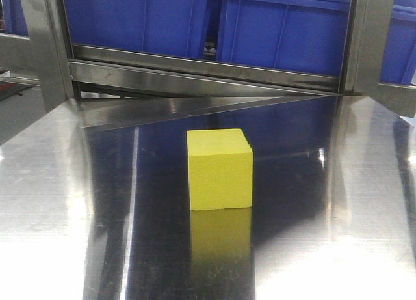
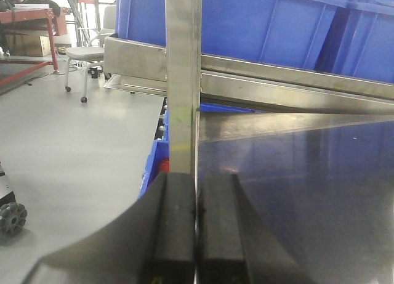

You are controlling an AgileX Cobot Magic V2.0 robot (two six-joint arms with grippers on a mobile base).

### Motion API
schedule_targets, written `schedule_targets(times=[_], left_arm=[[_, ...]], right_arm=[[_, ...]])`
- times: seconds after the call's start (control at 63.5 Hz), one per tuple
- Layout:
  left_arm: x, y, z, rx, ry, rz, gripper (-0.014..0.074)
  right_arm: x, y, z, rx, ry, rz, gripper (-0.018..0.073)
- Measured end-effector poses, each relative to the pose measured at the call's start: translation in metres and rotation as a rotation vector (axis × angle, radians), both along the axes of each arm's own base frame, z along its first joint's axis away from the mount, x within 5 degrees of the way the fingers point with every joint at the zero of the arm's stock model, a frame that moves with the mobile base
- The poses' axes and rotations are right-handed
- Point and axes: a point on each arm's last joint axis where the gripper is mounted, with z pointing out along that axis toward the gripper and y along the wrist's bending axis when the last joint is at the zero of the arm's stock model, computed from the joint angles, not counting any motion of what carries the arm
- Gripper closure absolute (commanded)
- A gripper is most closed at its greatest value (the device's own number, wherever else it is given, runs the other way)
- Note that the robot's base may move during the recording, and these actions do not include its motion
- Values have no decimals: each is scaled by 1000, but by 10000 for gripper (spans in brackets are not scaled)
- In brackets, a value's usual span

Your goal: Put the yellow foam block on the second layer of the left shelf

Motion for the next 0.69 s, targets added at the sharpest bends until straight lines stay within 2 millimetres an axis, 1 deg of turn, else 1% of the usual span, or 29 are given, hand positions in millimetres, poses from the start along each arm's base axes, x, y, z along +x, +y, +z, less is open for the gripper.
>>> schedule_targets(times=[0.567,0.693], left_arm=[[0,0,0,0,0,0,460],[0,0,0,0,0,0,460]], right_arm=[[0,0,0,0,-1,0,501],[0,0,3,-1,-29,1,501]])
